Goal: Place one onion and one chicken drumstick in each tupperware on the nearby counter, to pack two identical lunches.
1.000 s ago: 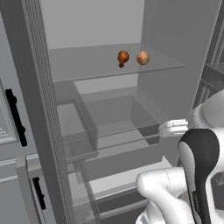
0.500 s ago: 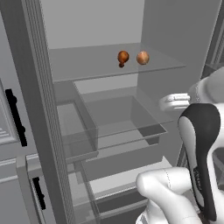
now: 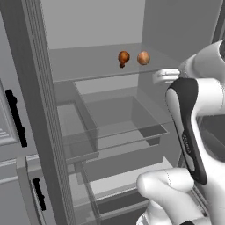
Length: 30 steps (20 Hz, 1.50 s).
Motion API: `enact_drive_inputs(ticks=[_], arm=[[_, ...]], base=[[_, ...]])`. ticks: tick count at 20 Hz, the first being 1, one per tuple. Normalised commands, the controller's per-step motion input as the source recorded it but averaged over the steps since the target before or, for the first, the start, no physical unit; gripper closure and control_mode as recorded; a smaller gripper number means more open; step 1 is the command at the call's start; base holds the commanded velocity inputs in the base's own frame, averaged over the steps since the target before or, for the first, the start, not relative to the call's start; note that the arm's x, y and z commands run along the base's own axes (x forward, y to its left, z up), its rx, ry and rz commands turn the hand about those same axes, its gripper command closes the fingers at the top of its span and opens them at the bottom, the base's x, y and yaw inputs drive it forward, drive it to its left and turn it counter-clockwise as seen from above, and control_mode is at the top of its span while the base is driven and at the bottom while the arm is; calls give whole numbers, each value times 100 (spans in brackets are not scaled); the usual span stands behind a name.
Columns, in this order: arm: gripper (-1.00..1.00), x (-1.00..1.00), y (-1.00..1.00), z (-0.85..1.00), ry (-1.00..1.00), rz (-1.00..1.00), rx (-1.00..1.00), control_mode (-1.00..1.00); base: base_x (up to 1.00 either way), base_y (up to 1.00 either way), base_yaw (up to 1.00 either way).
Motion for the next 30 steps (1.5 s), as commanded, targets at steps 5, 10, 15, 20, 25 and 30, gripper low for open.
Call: enact_drive_inputs(ticks=[5, 10, 15, 20, 25, 30], arm=[[-100, 85, -7, 15, -6, -1, 0, -100], [-100, 94, -24, 2, 9, -3, 0, -100], [-100, 99, -8, 0, 8, -2, 0, -100], [-100, 100, 0, -2, 0, 0, 0, -100], [-100, 98, 0, -10, 0, 0, 0, -100], [-100, 87, 0, -15, 2, 0, 0, -100]], base=[[0, 0, 0], [0, 0, 0], [0, 0, 0], [0, 0, 0], [0, 0, 0], [0, 0, 0]])
